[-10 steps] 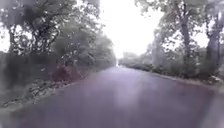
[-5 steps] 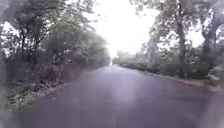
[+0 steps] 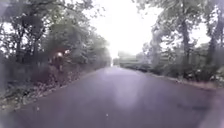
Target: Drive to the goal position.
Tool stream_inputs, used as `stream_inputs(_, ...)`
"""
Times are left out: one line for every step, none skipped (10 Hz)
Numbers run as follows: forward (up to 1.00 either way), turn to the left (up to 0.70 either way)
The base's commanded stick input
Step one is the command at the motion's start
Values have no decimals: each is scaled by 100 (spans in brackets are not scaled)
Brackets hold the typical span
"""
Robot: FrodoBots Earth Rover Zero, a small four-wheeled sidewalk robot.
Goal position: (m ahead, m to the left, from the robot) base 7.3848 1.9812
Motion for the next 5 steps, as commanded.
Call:
stream_inputs(100, 0)
stream_inputs(100, 0)
stream_inputs(100, 0)
stream_inputs(100, 0)
stream_inputs(100, 0)
